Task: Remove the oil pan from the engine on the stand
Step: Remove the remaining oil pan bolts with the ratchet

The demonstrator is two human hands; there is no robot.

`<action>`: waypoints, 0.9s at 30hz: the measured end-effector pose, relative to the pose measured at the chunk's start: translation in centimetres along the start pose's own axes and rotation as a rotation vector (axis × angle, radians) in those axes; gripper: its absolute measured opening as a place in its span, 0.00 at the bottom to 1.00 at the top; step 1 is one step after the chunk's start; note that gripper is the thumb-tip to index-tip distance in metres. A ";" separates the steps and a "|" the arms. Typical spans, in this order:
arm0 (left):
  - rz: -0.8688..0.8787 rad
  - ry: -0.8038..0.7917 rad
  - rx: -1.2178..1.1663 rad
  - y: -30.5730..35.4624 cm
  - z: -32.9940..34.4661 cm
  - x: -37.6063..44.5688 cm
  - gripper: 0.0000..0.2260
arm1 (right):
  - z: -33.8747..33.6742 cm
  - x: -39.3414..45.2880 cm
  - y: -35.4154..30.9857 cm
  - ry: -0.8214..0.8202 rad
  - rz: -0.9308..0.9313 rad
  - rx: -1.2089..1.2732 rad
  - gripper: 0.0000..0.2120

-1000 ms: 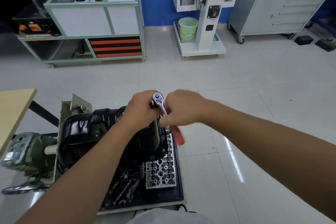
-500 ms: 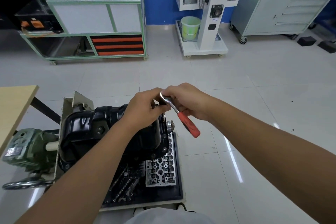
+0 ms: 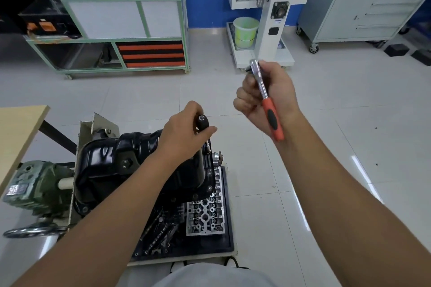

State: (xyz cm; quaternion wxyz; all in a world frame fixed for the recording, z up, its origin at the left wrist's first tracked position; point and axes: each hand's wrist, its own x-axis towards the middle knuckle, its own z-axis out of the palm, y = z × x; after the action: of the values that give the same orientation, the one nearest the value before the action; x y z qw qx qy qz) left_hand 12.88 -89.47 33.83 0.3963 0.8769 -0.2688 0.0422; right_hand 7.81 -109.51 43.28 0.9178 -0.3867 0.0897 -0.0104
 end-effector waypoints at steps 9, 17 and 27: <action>0.189 -0.201 -0.161 -0.6 -1.6 0.0 0.18 | -6.1 -0.4 9.0 0.344 0.286 0.169 0.24; -0.015 0.004 -0.299 -0.1 -1.0 -0.1 0.12 | -6.3 -0.4 12.7 0.392 0.339 0.125 0.20; 0.029 -0.390 -0.310 -0.2 -3.7 0.6 0.14 | -7.8 1.0 14.0 0.549 0.373 -0.239 0.04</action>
State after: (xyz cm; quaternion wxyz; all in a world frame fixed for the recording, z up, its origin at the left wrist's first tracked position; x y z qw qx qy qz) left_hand 14.03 -86.99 36.37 0.4659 0.7933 -0.3560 -0.1639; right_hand 6.70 -105.31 27.81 0.7939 -0.4511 0.4026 0.0643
